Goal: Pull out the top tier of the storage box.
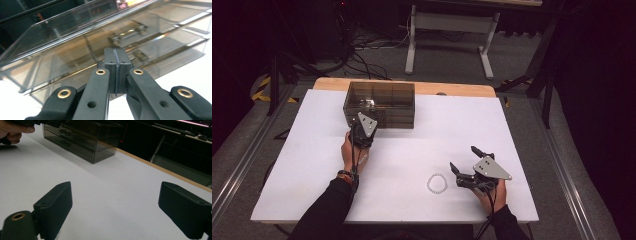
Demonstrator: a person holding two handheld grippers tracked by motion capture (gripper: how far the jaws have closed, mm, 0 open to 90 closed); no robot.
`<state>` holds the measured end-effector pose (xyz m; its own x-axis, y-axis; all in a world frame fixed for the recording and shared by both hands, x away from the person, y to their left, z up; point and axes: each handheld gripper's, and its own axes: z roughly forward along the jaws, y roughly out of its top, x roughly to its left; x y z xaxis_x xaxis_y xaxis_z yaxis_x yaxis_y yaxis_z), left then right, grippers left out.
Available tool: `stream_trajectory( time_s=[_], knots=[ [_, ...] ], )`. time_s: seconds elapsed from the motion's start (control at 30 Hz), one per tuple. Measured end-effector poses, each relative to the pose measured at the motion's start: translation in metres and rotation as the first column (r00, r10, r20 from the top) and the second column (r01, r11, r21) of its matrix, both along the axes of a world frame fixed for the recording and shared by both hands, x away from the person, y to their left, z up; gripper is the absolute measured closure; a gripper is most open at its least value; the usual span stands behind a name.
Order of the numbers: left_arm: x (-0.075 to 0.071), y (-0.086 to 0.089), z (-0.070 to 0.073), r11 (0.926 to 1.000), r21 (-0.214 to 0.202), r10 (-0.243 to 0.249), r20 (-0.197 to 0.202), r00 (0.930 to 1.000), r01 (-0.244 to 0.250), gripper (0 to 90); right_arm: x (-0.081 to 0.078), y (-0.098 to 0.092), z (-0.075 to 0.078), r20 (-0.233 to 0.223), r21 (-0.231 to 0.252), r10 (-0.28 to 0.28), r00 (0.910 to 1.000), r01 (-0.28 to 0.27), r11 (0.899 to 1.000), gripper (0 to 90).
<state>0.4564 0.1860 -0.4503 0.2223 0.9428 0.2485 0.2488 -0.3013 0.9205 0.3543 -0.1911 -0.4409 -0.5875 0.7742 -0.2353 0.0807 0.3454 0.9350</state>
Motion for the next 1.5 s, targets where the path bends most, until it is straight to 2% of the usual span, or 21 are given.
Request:
stream_trajectory(
  time_s=[0.1, 0.13, 0.27, 0.37, 0.43, 0.5, 0.73, 0.93, 0.97, 1.0, 1.1, 1.13, 1.2, 1.23, 1.27, 1.37, 1.47, 1.5],
  knots=[
    [0.0003, 0.0030, -0.0002, 0.9997, -0.024, -0.010, 0.001, 1.0000, 0.010, 86.2, 0.0000, -0.0003, 0.0000, 0.000, 0.001, -0.001, 1.0000, 0.001, 1.000, 12.6],
    [0.0003, 0.0020, -0.0002, 0.9999, -0.009, -0.009, 0.006, 0.9999, 0.009, 85.7, 0.0001, -0.0001, -0.0001, 0.000, 0.000, 0.003, 1.0000, -0.003, 1.000, 12.6],
    [0.0003, 0.0011, -0.0006, 0.9997, -0.007, -0.022, 0.004, 0.9998, 0.022, 80.4, 0.0001, 0.0006, -0.0006, -0.001, -0.002, 0.011, 0.9999, -0.011, 1.000, 12.6],
    [-0.0006, -0.0028, 0.0013, 0.9993, 0.003, -0.037, 0.022, 0.9991, 0.036, 76.3, 0.0000, 0.0008, -0.0005, 0.002, -0.007, 0.013, 0.9999, -0.013, 1.000, 12.6],
    [-0.0004, -0.0050, 0.0008, 0.9993, 0.023, -0.031, 0.027, 0.9991, 0.031, 76.5, 0.0003, 0.0004, -0.0006, -0.002, -0.005, 0.008, 1.0000, -0.008, 1.000, 12.6],
    [-0.0002, -0.0041, 0.0004, 0.9995, 0.011, -0.031, 0.027, 0.9992, 0.031, 76.6, 0.0004, 0.0003, -0.0008, -0.002, -0.005, 0.008, 1.0000, -0.008, 1.000, 12.6],
    [-0.0003, -0.0065, 0.0006, 0.9996, 0.027, -0.014, 0.031, 0.9994, 0.013, 79.3, 0.0002, 0.0013, -0.0007, 0.001, -0.010, 0.011, 0.9999, -0.011, 1.000, 12.6],
    [-0.0006, -0.0060, -0.0007, 1.0000, 0.002, -0.008, 0.028, 0.9996, 0.007, 81.6, 0.0000, 0.0014, -0.0007, 0.002, -0.010, 0.010, 0.9999, -0.010, 1.000, 12.6],
    [-0.0004, -0.0061, -0.0009, 1.0000, 0.001, -0.009, 0.022, 0.9997, 0.009, 89.6, -0.0001, 0.0015, -0.0007, 0.002, -0.011, 0.011, 0.9999, -0.011, 1.000, 12.6],
    [0.0006, -0.0052, -0.0028, 0.9999, -0.003, -0.016, 0.013, 0.9998, 0.016, 90.0, -0.0002, 0.0015, -0.0007, 0.002, -0.010, 0.011, 0.9999, -0.011, 1.000, 12.6],
    [0.0006, -0.0054, -0.0024, 0.9999, -0.002, -0.015, 0.014, 0.9998, 0.016, 89.8, -0.0002, 0.0015, -0.0007, 0.002, -0.013, 0.010, 1.0000, -0.010, 1.000, 12.6],
    [0.0007, -0.0044, -0.0032, 0.9997, -0.018, -0.017, 0.014, 0.9997, 0.018, 89.6, -0.0001, 0.0012, -0.0006, 0.004, -0.013, 0.008, 1.0000, -0.008, 1.000, 12.6],
    [0.0009, -0.0029, -0.0023, 0.9997, -0.017, -0.017, 0.019, 0.9997, 0.017, 82.7, -0.0001, 0.0007, -0.0005, 0.002, -0.011, 0.004, 1.0000, -0.004, 1.000, 12.6],
    [0.0000, -0.0026, -0.0022, 0.9991, -0.035, -0.023, 0.018, 0.9996, 0.024, 82.7, -0.0001, 0.0007, -0.0005, 0.002, -0.011, 0.004, 1.0000, -0.004, 1.000, 12.6],
    [-0.0005, -0.0026, -0.0016, 0.9993, -0.027, -0.023, 0.020, 0.9995, 0.024, 81.2, 0.0000, 0.0005, -0.0005, 0.003, -0.012, 0.003, 1.0000, -0.003, 1.000, 12.6],
    [-0.0003, -0.0059, -0.0007, 0.9991, 0.039, -0.019, 0.037, 0.9991, 0.018, 78.5, 0.0005, 0.0005, -0.0009, 0.002, -0.016, 0.003, 1.0000, -0.003, 1.000, 12.6],
    [-0.0002, -0.0066, -0.0008, 0.9985, 0.052, -0.020, 0.042, 0.9989, 0.018, 78.3, 0.0003, 0.0008, -0.0010, 0.002, -0.019, 0.003, 1.0000, -0.003, 1.000, 12.6],
    [-0.0003, -0.0068, -0.0005, 0.9959, 0.089, -0.021, 0.045, 0.9988, 0.017, 78.1, 0.0002, 0.0008, -0.0009, 0.003, -0.021, 0.003, 1.0000, -0.003, 1.000, 12.6]
  ],
)
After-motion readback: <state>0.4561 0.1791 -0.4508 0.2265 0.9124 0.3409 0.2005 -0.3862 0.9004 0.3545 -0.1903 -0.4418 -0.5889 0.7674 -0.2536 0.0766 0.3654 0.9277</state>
